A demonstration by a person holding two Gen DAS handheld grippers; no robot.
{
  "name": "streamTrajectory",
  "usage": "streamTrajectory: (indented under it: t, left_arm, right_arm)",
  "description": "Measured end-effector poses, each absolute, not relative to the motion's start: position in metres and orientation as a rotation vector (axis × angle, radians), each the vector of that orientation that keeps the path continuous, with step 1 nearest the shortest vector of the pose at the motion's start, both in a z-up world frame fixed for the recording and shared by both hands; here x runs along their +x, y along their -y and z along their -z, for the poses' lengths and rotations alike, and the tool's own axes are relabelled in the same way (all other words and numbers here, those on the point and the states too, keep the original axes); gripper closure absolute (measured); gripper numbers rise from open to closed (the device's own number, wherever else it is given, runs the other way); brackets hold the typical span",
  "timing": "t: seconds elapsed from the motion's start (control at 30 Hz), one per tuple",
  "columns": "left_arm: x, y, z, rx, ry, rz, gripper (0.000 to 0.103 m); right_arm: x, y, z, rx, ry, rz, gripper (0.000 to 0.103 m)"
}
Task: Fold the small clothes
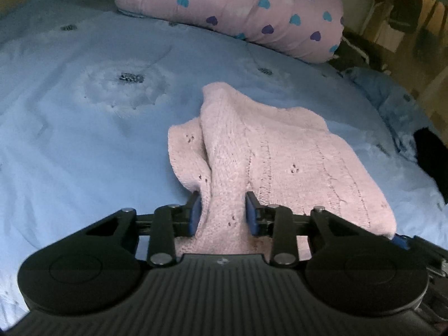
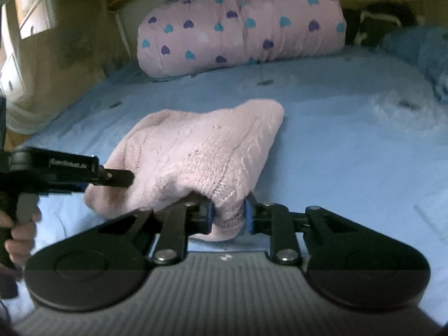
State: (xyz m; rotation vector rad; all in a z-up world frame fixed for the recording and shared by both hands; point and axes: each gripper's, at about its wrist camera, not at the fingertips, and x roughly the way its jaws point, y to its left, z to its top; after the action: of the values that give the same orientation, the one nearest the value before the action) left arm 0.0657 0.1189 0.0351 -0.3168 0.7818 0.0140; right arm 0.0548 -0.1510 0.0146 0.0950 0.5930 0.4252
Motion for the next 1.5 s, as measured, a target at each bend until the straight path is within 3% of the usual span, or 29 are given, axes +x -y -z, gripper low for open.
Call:
streamTrajectory:
  t: [0.23,0.33,0.4,0.43,0.5,0.6,0.77,0.9,1.5]
  left_arm:
    - [0.065,-0.139,-0.033,-0.38,-0.793,-0.024,0.062]
    - [0.065,-0.134,-0.036,-0.336,-0.781,-0.032,0.048]
    - [0.066,-0.132,-0.039,-0.311,-0.769,-0.055,0.03]
    - [0.065,-0.131,-0.04,-0.309,-0.759,-0.062,0.026]
    - [0.064,-0.133,-0.042,-0.32,-0.743,-0.061,0.02]
    - [0.068,-0.136,-0.04,-0.359,-0.749,-0.051,0.019]
    - [0.08,-0.137,-0.031,-0.408,-0.774,-0.017,0.018]
    - [0.088,-0.141,-0.02,-0.454,-0.788,0.015,0.016]
    - [0.101,-0.137,-0.005,-0.505,-0.783,0.085,0.014]
  right_arm:
    - [0.046,0.151,0.008,-0.018,-0.649,-0.443,0.079]
    - [0.048,0.158,0.004,0.01,-0.684,-0.469,0.078]
    - [0.048,0.163,0.001,0.019,-0.703,-0.489,0.078]
    - [0.048,0.167,-0.003,0.023,-0.709,-0.497,0.076]
    - [0.047,0.174,-0.009,0.038,-0.71,-0.508,0.052]
    - [0.05,0.19,-0.023,0.109,-0.686,-0.511,0.037]
    - [0.08,0.196,-0.03,0.234,-0.712,-0.52,0.036]
    - [0.106,0.195,-0.018,0.359,-0.739,-0.529,0.028]
    - [0.147,0.175,0.021,0.523,-0.815,-0.607,0.022]
